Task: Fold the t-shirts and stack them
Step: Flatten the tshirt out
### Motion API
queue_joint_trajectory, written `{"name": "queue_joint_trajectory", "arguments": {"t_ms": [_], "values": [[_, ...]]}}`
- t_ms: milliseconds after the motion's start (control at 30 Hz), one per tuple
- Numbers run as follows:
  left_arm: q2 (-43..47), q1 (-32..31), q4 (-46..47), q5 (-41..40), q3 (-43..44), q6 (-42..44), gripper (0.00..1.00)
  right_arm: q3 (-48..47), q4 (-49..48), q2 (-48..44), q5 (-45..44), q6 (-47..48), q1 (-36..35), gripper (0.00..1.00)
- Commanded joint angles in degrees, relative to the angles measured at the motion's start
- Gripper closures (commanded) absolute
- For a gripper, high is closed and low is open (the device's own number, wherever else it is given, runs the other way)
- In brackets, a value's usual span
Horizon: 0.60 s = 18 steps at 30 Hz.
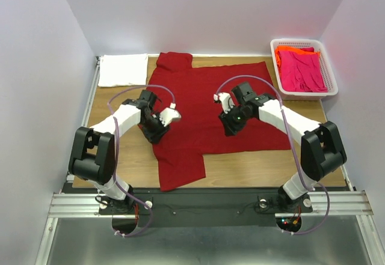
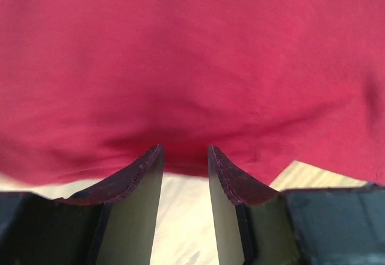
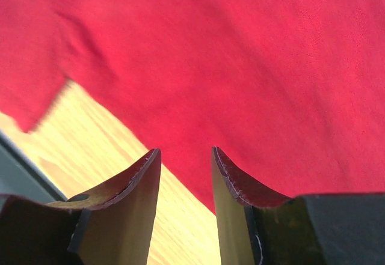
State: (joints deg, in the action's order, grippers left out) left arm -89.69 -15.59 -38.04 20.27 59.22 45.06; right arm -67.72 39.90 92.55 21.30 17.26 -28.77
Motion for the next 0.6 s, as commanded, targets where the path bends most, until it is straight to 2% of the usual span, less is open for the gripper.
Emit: {"name": "queue_joint_trajectory", "arguments": {"t_ms": [0, 133, 200, 300, 433, 567], "values": [[2.0, -1.1, 1.7, -3.2, -4.4, 0.6, 0.53, 1.8, 0.3, -1.5, -3.9, 2.2, 3.6, 0.55], [1.6, -1.2, 2.5, -10.8, -9.5, 2.4, 0.55, 3.5, 0.6, -1.1, -5.0, 3.9, 8.6, 0.56], [3.1, -1.2, 1.8, -11.6, -10.0, 4.0, 0.55, 3.2, 1.3, -1.0, -5.0, 4.7, 11.6, 0.56], [5.3, -0.1, -1.1, -9.8, -6.4, 5.2, 0.54, 2.2, 2.2, -0.6, -5.3, 6.2, 14.5, 0.56], [3.5, 2.2, -4.2, -3.9, 6.2, 4.1, 0.53, 0.8, 2.1, 2.0, -7.0, 9.1, 18.0, 0.56], [-1.6, 4.3, 1.3, -4.3, 11.5, 0.5, 0.53, -1.8, 1.9, 8.2, -6.3, 10.0, 23.2, 0.57]]}}
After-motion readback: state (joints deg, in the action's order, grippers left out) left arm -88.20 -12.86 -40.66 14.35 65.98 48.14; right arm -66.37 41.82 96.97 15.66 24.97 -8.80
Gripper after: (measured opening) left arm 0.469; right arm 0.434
